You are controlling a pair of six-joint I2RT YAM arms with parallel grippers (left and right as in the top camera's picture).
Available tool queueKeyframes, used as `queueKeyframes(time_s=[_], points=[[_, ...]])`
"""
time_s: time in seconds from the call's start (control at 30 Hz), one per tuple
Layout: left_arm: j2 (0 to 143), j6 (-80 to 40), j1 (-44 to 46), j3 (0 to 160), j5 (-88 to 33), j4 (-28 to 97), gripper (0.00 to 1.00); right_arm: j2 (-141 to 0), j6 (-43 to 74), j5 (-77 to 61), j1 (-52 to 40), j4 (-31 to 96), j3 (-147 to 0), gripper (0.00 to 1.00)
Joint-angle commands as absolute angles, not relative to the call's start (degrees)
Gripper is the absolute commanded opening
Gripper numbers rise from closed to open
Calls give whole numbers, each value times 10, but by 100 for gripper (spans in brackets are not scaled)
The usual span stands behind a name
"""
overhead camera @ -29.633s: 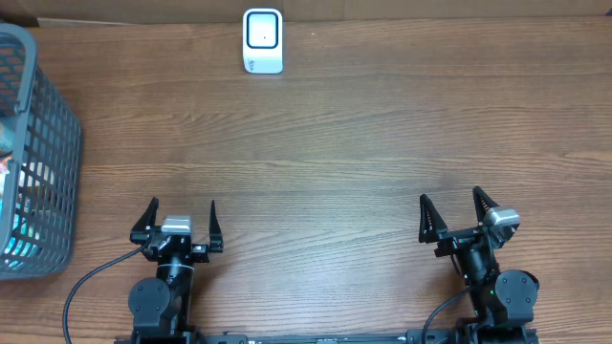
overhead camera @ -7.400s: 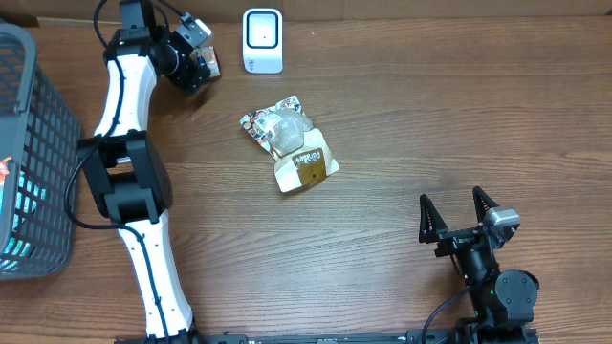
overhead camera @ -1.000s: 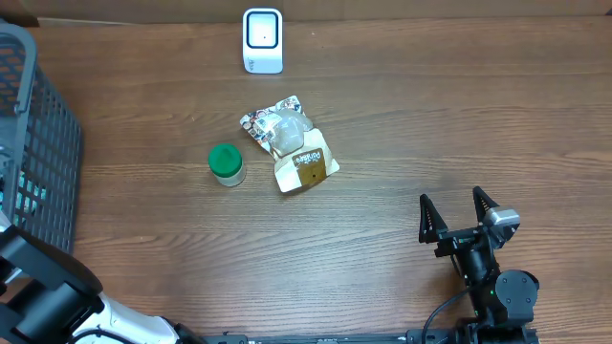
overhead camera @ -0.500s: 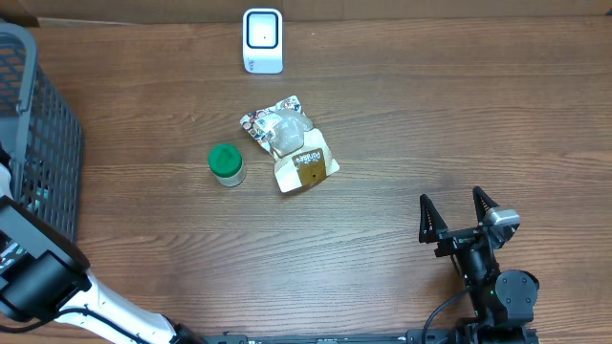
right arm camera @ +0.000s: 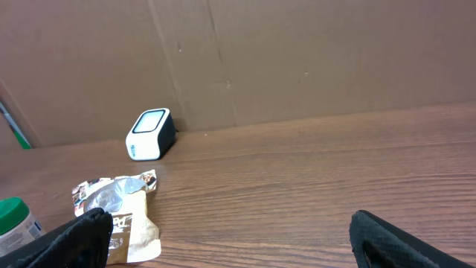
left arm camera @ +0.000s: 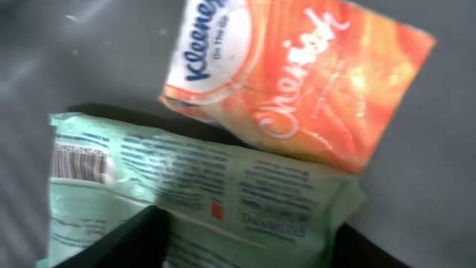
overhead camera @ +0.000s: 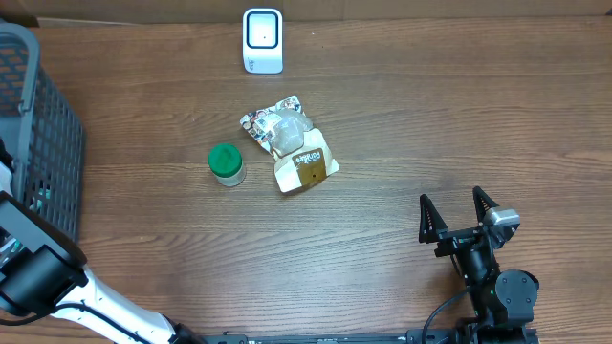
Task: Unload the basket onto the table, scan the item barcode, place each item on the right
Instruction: 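Move the left gripper back into the basket toward a tissue pack, then grasp the mint-green tissue pack and lift it out of the basket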
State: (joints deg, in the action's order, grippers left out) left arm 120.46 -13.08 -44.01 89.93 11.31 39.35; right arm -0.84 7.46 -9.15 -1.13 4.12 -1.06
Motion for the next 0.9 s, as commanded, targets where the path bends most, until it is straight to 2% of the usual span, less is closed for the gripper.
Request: queueKeyframes(time_s=[0.0, 0.07, 0.13, 0.17, 0.2, 0.4, 0.57, 0.7, 0.87], points=[[1237, -126, -435, 888, 107, 403, 57, -2, 74, -91, -10, 39, -4, 100], [1237, -126, -435, 888, 107, 407, 47, -2, 74, -91, -10, 39, -4, 100], [1237, -126, -435, 888, 107, 412, 31, -2, 74, -91, -10, 39, -4, 100], [1237, -126, -435, 888, 107, 414, 21, -2, 74, -91, -10, 39, -4, 100], [1237, -126, -435, 889, 107, 414, 6, -2, 74, -91, -10, 39, -4, 100], [1219, -114, -435, 916, 110, 457, 4, -2, 74, -91, -10, 39, -4, 100], [1167, -153, -435, 1001, 104, 528, 4, -2, 74, -91, -10, 39, -4, 100], [1082, -161, -435, 1088, 2, 564, 4, -2, 74, -91, -10, 39, -4, 100], [968, -196, -433, 1135, -36, 568, 4, -2, 74, -91, -10, 39, -4, 100]])
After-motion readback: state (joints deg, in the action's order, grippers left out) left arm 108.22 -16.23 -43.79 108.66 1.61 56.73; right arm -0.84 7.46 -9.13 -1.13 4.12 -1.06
